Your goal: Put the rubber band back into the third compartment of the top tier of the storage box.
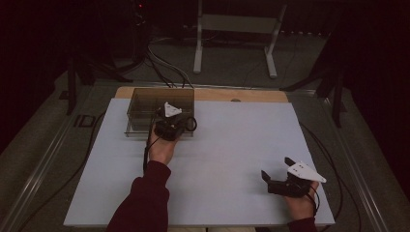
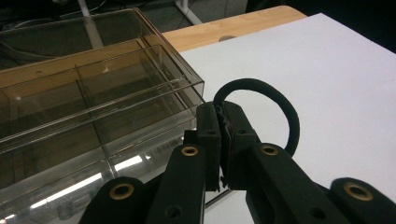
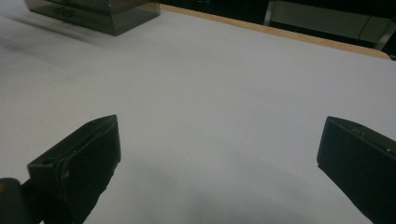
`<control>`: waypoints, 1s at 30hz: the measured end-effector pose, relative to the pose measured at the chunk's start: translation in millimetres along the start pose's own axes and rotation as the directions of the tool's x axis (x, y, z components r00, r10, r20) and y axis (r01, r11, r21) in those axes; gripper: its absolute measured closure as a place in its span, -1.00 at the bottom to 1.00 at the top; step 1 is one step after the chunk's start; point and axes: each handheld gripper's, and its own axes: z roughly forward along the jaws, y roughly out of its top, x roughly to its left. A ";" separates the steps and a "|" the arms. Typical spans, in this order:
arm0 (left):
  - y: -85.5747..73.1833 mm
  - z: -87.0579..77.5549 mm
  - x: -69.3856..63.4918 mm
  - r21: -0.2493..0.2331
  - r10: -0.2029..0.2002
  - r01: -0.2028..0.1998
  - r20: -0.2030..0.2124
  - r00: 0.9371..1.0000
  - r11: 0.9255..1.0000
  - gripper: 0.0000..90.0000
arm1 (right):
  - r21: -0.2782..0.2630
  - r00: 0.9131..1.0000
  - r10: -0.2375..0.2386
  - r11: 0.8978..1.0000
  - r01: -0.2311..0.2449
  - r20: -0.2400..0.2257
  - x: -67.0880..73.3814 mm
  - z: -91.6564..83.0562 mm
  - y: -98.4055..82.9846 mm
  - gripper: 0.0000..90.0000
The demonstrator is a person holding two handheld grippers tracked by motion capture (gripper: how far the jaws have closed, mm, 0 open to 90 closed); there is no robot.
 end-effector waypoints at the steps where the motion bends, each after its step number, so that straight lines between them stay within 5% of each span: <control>1: -0.1 0.1 0.4 0.001 0.000 0.000 -0.001 1.000 1.000 0.96 | 0.000 1.000 0.000 1.000 0.000 0.000 0.0 0.0 0.0 -1.00; 30: 0.3 0.5 13.8 0.006 -0.003 0.003 -0.016 1.000 1.000 0.96 | 0.002 1.000 -0.005 1.000 0.005 -0.005 0.8 0.9 0.0 -1.00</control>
